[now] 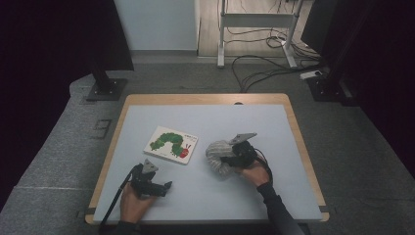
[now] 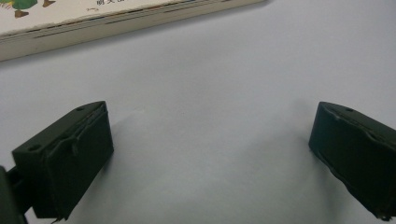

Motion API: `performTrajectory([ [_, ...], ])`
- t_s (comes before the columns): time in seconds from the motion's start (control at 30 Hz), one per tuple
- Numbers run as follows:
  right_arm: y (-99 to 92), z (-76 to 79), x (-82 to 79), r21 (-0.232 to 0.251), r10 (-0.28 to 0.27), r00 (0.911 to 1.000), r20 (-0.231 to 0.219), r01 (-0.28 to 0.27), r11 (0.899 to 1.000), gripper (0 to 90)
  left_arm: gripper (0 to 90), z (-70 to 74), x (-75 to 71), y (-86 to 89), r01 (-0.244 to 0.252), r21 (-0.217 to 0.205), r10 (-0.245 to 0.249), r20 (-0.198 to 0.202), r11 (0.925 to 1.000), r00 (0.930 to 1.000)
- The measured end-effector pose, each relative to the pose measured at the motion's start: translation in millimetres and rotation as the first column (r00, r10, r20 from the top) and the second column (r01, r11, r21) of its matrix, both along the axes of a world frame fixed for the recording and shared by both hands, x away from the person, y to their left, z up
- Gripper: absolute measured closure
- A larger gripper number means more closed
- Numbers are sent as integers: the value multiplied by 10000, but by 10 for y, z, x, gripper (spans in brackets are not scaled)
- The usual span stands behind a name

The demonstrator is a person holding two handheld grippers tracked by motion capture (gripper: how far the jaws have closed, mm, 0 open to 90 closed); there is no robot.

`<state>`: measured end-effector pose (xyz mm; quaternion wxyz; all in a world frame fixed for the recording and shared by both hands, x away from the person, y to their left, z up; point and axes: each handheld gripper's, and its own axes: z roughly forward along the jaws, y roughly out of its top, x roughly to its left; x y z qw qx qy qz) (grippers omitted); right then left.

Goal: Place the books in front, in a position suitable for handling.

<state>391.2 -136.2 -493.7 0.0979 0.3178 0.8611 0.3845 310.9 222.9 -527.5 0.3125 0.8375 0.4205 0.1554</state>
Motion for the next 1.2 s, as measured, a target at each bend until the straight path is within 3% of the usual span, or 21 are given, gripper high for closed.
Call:
performTrajectory([
  [0.5, -401, 243, -186, 199, -575, 9979, 308, 570, 9982, 600, 0, 0, 0, 0, -3, 2, 3, 1, 10000, 10000],
  [0.93, -812, 297, -361, 189, -1329, 9901, 453, 1322, 9910, 600, 0, 0, 0, 0, 0, 3, 0, 0, 10000, 10000],
  [1.2, -1075, 293, -471, 178, -1903, 9805, 482, 1897, 9817, 600, 0, 0, 0, 0, -2, 0, 2, 0, 10000, 10000],
])
